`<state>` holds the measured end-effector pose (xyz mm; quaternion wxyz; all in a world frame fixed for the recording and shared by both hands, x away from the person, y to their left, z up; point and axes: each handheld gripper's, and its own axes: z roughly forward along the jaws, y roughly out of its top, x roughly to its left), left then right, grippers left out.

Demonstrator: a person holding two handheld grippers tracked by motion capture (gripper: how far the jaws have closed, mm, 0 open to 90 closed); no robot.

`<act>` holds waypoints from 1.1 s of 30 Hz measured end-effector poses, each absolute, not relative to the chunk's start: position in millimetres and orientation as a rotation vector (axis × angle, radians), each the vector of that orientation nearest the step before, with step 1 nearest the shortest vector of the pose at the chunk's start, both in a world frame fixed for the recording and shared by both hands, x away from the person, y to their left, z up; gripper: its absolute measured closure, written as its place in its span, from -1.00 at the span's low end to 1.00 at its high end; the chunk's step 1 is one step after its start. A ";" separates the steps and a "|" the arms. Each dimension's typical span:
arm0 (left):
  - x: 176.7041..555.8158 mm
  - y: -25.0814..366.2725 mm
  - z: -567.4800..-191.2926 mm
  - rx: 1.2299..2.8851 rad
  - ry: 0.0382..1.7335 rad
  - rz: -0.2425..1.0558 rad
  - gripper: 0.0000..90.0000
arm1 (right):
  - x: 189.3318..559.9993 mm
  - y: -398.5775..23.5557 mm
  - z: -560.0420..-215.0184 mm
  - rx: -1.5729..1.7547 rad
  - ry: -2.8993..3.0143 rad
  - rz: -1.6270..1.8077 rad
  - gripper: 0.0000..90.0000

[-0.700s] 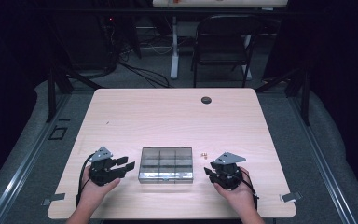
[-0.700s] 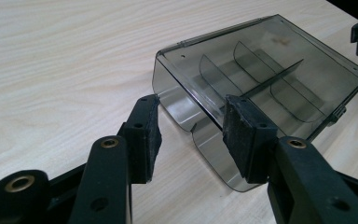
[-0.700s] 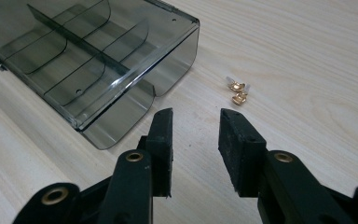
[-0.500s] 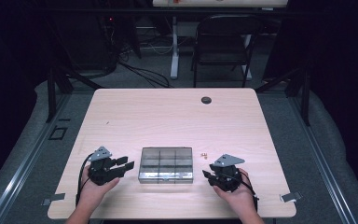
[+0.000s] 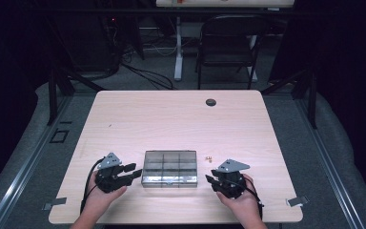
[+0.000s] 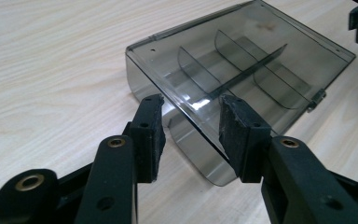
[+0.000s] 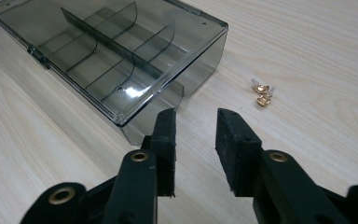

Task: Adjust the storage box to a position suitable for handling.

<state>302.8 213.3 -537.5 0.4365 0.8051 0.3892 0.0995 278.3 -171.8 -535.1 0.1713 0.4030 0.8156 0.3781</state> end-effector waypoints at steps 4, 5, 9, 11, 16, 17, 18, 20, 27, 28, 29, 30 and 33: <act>303.0 213.7 -537.4 1.994 0.973 0.245 0.37 | 280.2 -174.7 -536.3 1.147 2.337 1.111 0.65; 303.4 215.1 -536.4 1.987 0.968 0.248 0.38 | 279.7 -175.6 -536.6 1.149 2.341 1.121 0.69; 301.8 215.4 -535.2 1.974 0.966 0.239 0.41 | 277.3 -176.4 -535.8 1.138 2.362 1.129 0.84; 301.5 215.4 -534.8 1.976 0.967 0.241 0.41 | 276.6 -175.3 -536.1 1.133 2.369 1.142 0.87; 301.0 216.7 -534.9 1.969 0.972 0.230 0.45 | 273.3 -166.5 -536.3 1.074 2.427 1.121 1.00; 301.1 217.1 -535.1 1.966 0.976 0.225 0.45 | 273.0 -163.8 -537.4 1.054 2.447 1.111 1.00; 301.4 217.3 -535.3 1.966 0.976 0.226 0.45 | 273.0 -162.2 -538.7 1.047 2.456 1.109 1.00; 301.2 217.8 -535.4 1.970 0.977 0.229 0.45 | 273.3 -158.8 -541.5 1.038 2.470 1.095 1.00; 299.2 219.5 -534.5 1.966 0.985 0.235 0.45 | 273.2 -152.4 -544.2 1.001 2.502 1.086 1.00; 299.0 219.2 -534.5 1.968 0.987 0.233 0.45 | 273.6 -152.2 -544.3 0.994 2.510 1.085 1.00; 298.7 218.9 -534.6 1.967 0.987 0.234 0.45 | 274.0 -151.7 -545.0 0.986 2.515 1.087 1.00; 298.6 218.5 -535.0 1.966 0.984 0.237 0.45 | 273.9 -151.0 -545.5 0.984 2.521 1.079 1.00; 298.0 217.9 -534.9 1.977 0.976 0.230 0.45 | 273.9 -149.4 -546.7 0.972 2.537 1.075 1.00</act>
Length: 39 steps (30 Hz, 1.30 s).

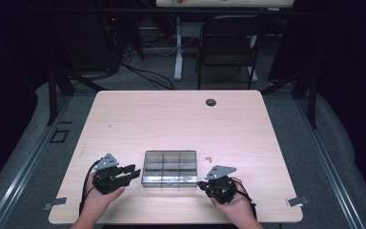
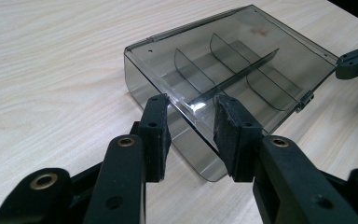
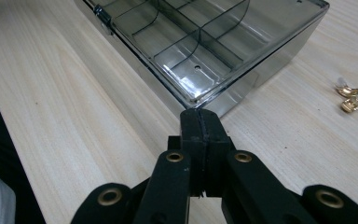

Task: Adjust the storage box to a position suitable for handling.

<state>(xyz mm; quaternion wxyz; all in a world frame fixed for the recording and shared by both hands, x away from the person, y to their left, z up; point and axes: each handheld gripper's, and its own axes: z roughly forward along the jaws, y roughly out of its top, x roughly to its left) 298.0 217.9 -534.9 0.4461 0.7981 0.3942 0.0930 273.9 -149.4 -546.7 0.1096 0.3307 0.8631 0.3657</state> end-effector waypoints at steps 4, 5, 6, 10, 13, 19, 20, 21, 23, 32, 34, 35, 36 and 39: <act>297.8 216.3 -535.6 1.978 0.973 0.231 0.44 | 273.8 -148.2 -547.0 0.962 2.535 1.080 0.98; 297.8 216.2 -535.6 1.980 0.969 0.231 0.44 | 273.9 -148.4 -547.0 0.960 2.536 1.080 0.97; 298.0 216.3 -535.5 1.983 0.964 0.234 0.44 | 273.8 -148.3 -547.6 0.962 2.532 1.094 0.97; 297.2 216.4 -534.7 1.978 0.964 0.233 0.43 | 273.6 -148.1 -547.6 0.960 2.529 1.095 0.96; 297.0 216.6 -534.2 1.977 0.958 0.233 0.43 | 273.4 -147.9 -547.3 0.955 2.526 1.094 0.97; 295.0 215.8 -532.3 1.974 0.945 0.227 0.37 | 273.0 -147.6 -546.9 0.950 2.519 1.100 0.97; 294.7 215.3 -532.2 1.978 0.942 0.229 0.35 | 273.0 -147.5 -546.9 0.948 2.518 1.100 0.97; 294.4 214.7 -532.3 1.983 0.939 0.225 0.34 | 273.0 -147.4 -546.9 0.948 2.517 1.101 0.97; 294.1 213.3 -532.8 1.993 0.931 0.229 0.32 | 272.9 -147.2 -546.9 0.946 2.522 1.100 0.97; 287.3 201.0 -537.6 2.058 0.922 0.218 0.10 | 273.9 -144.5 -549.7 0.937 2.514 1.105 0.77; 284.3 196.1 -539.0 2.096 0.914 0.232 0.08 | 274.0 -144.1 -550.0 0.929 2.512 1.102 0.74; 284.3 196.1 -539.0 2.096 0.914 0.232 0.07 | 274.0 -144.1 -550.0 0.929 2.512 1.102 0.74; 282.9 193.8 -539.9 2.109 0.917 0.241 0.07 | 274.1 -144.1 -550.2 0.934 2.511 1.104 0.73; 280.8 186.4 -544.6 2.145 0.930 0.274 0.04 | 273.9 -143.3 -551.0 0.927 2.508 1.095 0.67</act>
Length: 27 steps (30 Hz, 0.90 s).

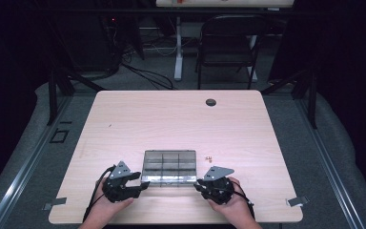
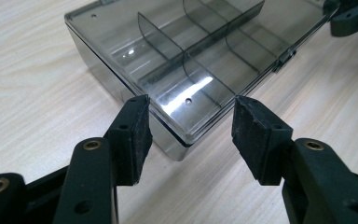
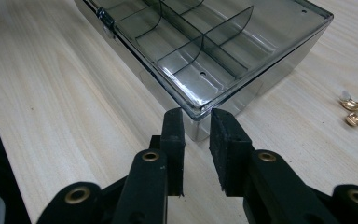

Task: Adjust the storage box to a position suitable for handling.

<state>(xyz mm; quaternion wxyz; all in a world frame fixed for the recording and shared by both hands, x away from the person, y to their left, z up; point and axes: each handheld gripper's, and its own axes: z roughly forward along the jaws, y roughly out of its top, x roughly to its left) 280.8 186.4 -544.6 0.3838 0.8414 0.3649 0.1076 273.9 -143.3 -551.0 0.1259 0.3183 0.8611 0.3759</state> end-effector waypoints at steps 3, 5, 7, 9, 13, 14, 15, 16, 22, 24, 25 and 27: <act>279.7 183.6 -547.2 2.170 0.935 0.299 0.02 | 274.2 -143.0 -551.2 0.925 2.504 1.095 0.67; 279.6 183.6 -548.9 2.169 0.941 0.292 0.02 | 274.6 -142.9 -551.4 0.928 2.498 1.097 0.66; 279.7 183.3 -550.6 2.174 0.939 0.305 0.02 | 274.8 -142.6 -551.6 0.927 2.495 1.100 0.66; 279.4 182.4 -552.3 2.177 0.947 0.305 0.03 | 274.7 -142.0 -551.8 0.927 2.490 1.102 0.66; 279.5 181.8 -552.6 2.168 0.946 0.312 0.04 | 274.7 -141.7 -551.6 0.922 2.488 1.103 0.66; 279.5 181.5 -552.7 2.169 0.946 0.317 0.04 | 274.6 -141.5 -551.8 0.922 2.484 1.105 0.66; 279.1 181.1 -552.9 2.169 0.945 0.323 0.04 | 274.6 -141.5 -551.7 0.917 2.486 1.103 0.66; 278.9 180.9 -553.0 2.169 0.946 0.328 0.05 | 274.5 -141.4 -551.6 0.914 2.485 1.103 0.66; 276.9 179.1 -553.0 2.170 0.947 0.363 0.08 | 273.5 -140.4 -551.2 0.898 2.482 1.087 0.66; 276.5 178.6 -553.4 2.166 0.952 0.365 0.09 | 273.3 -140.1 -551.4 0.890 2.479 1.085 0.66; 276.5 178.6 -553.5 2.164 0.955 0.365 0.09 | 273.3 -140.0 -551.4 0.886 2.480 1.086 0.66; 276.3 178.7 -553.3 2.166 0.955 0.370 0.10 | 273.0 -139.5 -551.6 0.890 2.474 1.087 0.67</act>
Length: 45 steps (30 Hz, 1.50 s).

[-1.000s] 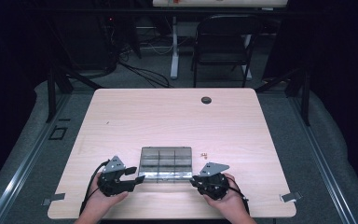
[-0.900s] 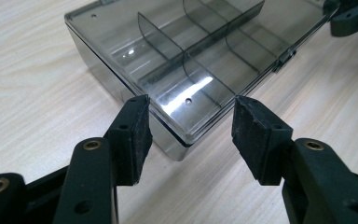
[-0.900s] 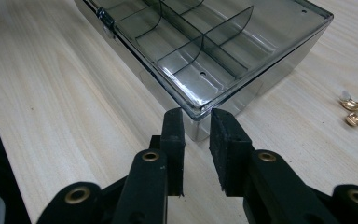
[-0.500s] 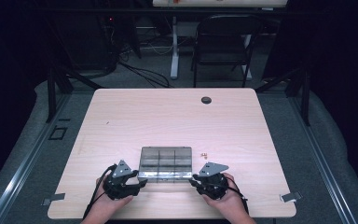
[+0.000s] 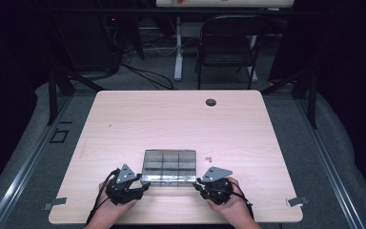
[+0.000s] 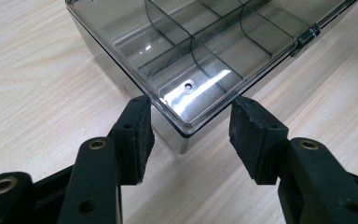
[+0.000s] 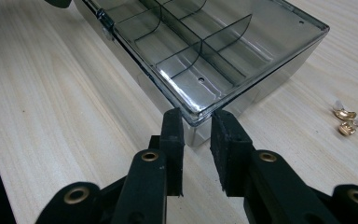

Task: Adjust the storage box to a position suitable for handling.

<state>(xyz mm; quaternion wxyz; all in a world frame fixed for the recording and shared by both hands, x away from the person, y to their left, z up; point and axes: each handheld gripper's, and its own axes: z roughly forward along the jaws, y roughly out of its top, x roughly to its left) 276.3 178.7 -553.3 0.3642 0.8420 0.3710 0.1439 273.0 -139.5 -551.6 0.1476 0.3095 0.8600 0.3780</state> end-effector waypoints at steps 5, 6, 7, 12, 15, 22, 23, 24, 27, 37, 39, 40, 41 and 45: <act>276.2 179.6 -552.4 2.155 0.962 0.362 0.13 | 273.4 -140.3 -551.7 0.901 2.475 1.097 0.69; 276.4 180.4 -551.9 2.148 0.964 0.354 0.15 | 273.4 -140.7 -551.0 0.900 2.474 1.107 0.71; 276.6 180.8 -551.8 2.140 0.969 0.346 0.16 | 273.3 -140.7 -550.6 0.904 2.468 1.117 0.71; 277.0 182.1 -550.9 2.127 0.974 0.331 0.17 | 273.2 -140.4 -550.6 0.905 2.464 1.126 0.70; 276.9 182.6 -549.7 2.119 0.971 0.336 0.17 | 273.6 -141.1 -549.9 0.905 2.465 1.136 0.70; 275.8 183.0 -546.8 2.101 0.969 0.376 0.15 | 273.9 -142.8 -547.6 0.920 2.448 1.177 0.68; 275.9 183.3 -546.3 2.099 0.962 0.374 0.13 | 274.0 -142.8 -547.4 0.921 2.446 1.181 0.67; 275.6 183.6 -545.3 2.095 0.957 0.386 0.13 | 274.0 -142.8 -547.1 0.924 2.443 1.187 0.67; 274.8 183.8 -543.0 2.086 0.938 0.409 0.13 | 274.0 -142.6 -545.8 0.931 2.431 1.212 0.66; 274.5 186.7 -536.8 2.044 0.919 0.434 0.19 | 277.2 -142.0 -545.2 0.985 2.401 1.229 0.61; 274.8 187.3 -535.9 2.033 0.915 0.438 0.21 | 278.5 -142.8 -544.6 1.010 2.391 1.241 0.59; 274.9 187.5 -535.3 2.032 0.909 0.443 0.22 | 279.3 -142.8 -544.8 1.025 2.378 1.253 0.58; 274.8 187.5 -534.8 2.032 0.909 0.447 0.23 | 280.3 -143.3 -544.6 1.036 2.375 1.251 0.58; 274.6 187.1 -533.8 2.020 0.910 0.453 0.24 | 283.6 -143.4 -545.4 1.070 2.364 1.248 0.56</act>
